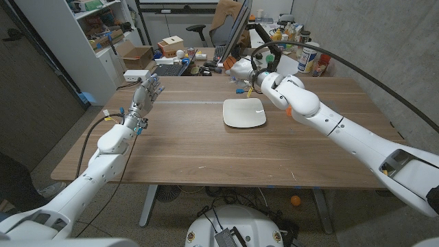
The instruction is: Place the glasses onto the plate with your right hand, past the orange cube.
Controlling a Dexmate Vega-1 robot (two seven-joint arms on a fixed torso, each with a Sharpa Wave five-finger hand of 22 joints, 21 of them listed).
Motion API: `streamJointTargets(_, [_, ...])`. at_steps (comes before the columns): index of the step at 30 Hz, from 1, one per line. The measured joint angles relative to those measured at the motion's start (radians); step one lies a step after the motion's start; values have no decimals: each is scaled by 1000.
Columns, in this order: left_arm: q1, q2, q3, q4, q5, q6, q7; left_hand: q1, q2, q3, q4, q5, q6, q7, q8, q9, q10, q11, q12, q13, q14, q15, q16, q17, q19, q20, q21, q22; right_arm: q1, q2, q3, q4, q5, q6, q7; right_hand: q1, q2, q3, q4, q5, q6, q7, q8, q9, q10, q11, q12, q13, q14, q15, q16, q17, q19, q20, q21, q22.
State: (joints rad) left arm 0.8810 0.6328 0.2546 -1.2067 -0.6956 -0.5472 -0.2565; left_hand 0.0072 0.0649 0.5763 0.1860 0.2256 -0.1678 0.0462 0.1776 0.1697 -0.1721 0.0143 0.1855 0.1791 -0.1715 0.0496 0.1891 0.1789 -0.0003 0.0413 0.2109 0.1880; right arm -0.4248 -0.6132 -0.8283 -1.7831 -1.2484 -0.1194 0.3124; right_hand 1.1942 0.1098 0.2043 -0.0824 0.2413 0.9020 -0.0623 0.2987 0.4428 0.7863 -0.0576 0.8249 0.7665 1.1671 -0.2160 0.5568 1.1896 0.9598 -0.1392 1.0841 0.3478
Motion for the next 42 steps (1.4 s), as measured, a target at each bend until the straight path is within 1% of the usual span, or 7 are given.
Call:
streamJointTargets(5, [3,1,0,-1,-1,0,-3,0,0,0,0,0,0,0,0,0,0,0,0,0,0,0,0,0,0,0,0,0,16,13,-22,39,13,0,-9,-2,2,0,0,0,0,0,-1,0,0,0,0,0,2,2,-7,0,-4,-4,8,-5])
streamJointTargets(6, [3,2,-1,-1,-1,0,-3,0,0,0,0,0,0,0,0,0,0,0,0,0,0,0,0,0,0,0,0,0,18,13,-24,43,16,0,-11,-3,3,-2,1,0,0,0,-1,0,0,0,0,0,2,2,-8,0,-7,0,8,-5])
streamJointTargets(11, [7,3,-1,-1,-2,0,-5,0,0,0,0,0,0,0,0,0,0,0,0,0,0,0,0,0,0,0,0,0,32,20,-47,82,31,-7,-20,-3,3,-3,3,0,0,0,-1,-1,0,0,0,0,2,2,-8,0,-9,2,16,-7])
streamJointTargets(19, [12,7,-2,-8,-2,0,-6,0,0,0,0,0,0,0,0,0,0,0,0,0,0,0,0,0,0,0,0,0,40,20,-71,111,47,-18,-25,-4,4,-3,3,7,0,0,-3,5,0,0,0,-1,2,2,-8,0,-9,2,26,-14])
streamJointTargets(22, [14,8,-2,-11,-2,0,-6,0,0,0,0,0,0,0,0,0,0,0,0,0,0,0,0,0,0,0,0,0,41,17,-78,120,53,-22,-25,-4,4,-3,3,7,0,0,1,5,0,0,0,1,2,2,-8,0,-9,2,32,-14])
streamJointTargets(25, [17,9,-2,-14,-2,0,-5,0,0,0,0,0,0,0,0,0,0,0,0,0,0,0,0,0,0,0,0,0,42,16,-87,131,57,-25,-26,-4,4,-3,3,7,0,0,1,3,0,0,-2,0,2,2,-15,0,-16,9,35,-18])
streamJointTargets(42, [34,15,-4,-27,-1,8,1,0,0,0,0,0,0,0,0,0,0,0,0,0,0,0,0,0,0,0,0,0,59,28,-138,197,70,-37,-26,-4,4,-6,2,6,4,-4,1,5,3,-3,-8,1,2,2,-15,3,-20,5,58,-30])
